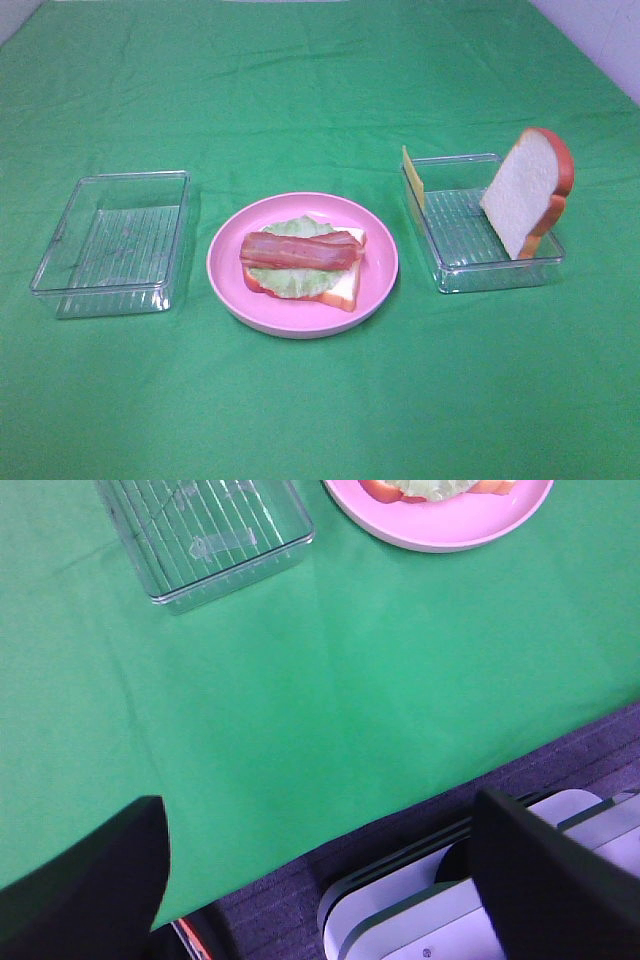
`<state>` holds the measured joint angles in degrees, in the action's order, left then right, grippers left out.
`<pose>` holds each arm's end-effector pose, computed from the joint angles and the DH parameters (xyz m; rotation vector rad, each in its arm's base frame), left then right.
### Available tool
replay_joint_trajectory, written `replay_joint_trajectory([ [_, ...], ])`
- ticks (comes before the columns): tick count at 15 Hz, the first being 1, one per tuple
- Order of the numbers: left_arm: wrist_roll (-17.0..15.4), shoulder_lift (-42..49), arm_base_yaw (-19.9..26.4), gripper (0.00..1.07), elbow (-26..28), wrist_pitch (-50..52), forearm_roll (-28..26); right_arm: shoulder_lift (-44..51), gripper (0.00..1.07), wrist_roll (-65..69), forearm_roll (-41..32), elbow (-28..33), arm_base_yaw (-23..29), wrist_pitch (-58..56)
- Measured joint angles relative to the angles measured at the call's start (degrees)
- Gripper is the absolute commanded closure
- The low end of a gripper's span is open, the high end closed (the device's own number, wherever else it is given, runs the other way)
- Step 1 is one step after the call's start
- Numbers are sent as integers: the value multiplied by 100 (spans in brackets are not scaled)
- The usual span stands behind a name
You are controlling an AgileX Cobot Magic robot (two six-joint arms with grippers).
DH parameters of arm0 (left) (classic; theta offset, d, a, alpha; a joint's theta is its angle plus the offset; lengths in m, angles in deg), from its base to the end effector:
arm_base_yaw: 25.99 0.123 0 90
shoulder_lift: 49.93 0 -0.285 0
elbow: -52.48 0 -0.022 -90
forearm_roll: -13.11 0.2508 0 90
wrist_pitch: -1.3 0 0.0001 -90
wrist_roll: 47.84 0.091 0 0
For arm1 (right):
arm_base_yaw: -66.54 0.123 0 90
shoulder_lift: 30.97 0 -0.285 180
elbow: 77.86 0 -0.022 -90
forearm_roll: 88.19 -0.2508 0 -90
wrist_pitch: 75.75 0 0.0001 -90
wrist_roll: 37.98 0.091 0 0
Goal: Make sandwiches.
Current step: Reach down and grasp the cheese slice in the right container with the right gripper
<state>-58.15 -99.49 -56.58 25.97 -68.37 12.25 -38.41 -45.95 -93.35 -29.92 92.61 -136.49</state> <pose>0.0892 -0.0542 0.3464 0.4515 2.5309 -0.2957 -0.0096 0.0032 0.2806 -0.6011 1.9463 0.3065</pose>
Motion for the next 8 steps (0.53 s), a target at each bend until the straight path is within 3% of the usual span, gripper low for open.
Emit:
replay_joint_trajectory([
  [3, 309, 1381, 0, 29, -739, 11, 0, 0, 35, 0, 0, 0, 0, 0],
  [4, 521, 2235, 0, 29, -1157, 92, 0, 0, 35, 0, 0, 0, 0, 0],
  [8, 699, 3363, 0, 29, -1833, 235, -6, 0, 35, 0, 0, 0, 0, 0],
])
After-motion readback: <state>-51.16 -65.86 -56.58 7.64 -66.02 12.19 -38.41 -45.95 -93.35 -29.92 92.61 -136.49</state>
